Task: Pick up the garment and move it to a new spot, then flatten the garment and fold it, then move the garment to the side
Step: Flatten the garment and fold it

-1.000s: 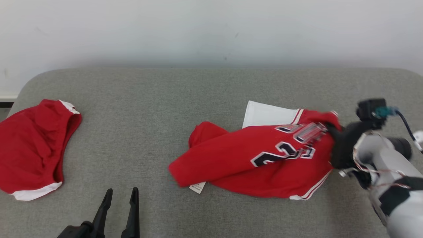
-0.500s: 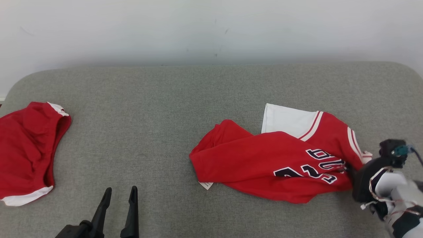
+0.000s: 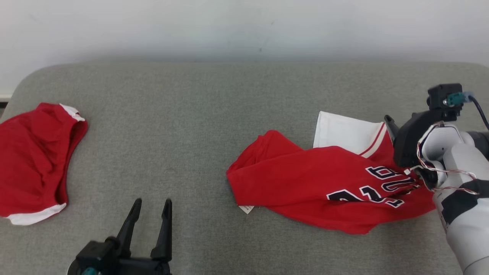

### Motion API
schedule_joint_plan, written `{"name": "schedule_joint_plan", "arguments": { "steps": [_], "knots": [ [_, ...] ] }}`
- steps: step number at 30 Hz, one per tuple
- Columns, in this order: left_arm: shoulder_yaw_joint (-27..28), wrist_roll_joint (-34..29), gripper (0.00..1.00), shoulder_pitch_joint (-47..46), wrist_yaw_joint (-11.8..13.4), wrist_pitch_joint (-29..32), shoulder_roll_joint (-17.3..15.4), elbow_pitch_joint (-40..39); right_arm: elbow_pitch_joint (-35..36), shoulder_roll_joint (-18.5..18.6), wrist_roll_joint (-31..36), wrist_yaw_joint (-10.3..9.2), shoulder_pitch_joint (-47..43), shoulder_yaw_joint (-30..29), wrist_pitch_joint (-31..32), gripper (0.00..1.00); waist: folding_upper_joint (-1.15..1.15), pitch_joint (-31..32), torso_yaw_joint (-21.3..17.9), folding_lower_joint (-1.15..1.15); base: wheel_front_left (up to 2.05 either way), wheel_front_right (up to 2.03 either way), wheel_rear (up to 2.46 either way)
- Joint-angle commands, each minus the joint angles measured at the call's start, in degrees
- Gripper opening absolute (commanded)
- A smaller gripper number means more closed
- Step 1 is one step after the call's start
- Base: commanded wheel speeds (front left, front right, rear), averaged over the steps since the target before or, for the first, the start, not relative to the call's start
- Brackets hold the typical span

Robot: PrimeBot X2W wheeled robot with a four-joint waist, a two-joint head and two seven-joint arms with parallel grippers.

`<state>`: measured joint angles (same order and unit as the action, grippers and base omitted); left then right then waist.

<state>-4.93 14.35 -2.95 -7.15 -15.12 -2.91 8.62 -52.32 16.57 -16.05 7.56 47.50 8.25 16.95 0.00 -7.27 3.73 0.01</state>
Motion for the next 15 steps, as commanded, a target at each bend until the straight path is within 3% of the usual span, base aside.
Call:
{"name": "schedule_joint_plan", "arguments": {
  "steps": [1,12,15],
  "knots": [
    [-0.3,-0.1,1.0,-1.5,-0.3,0.0,0.0,0.1,0.3,-0.1,1.0,-0.14,1.0,0.0,0.9,1.0,0.0,-2.3,2.0,-0.01,0.0,0.0,0.0],
    [-2.2,-0.8,1.0,-4.7,-0.3,0.0,0.0,-2.3,-1.5,2.1,1.6,-0.14,4.6,1.6,5.8,1.0,0.0,-7.5,7.4,-0.01,0.0,0.0,0.0],
    [-3.1,-1.0,1.0,-5.0,-0.2,0.0,0.0,-3.6,-1.9,4.4,-0.5,-0.14,5.6,5.0,8.4,1.0,0.0,-9.1,9.6,-0.01,0.0,0.0,0.0]
  ]
}}
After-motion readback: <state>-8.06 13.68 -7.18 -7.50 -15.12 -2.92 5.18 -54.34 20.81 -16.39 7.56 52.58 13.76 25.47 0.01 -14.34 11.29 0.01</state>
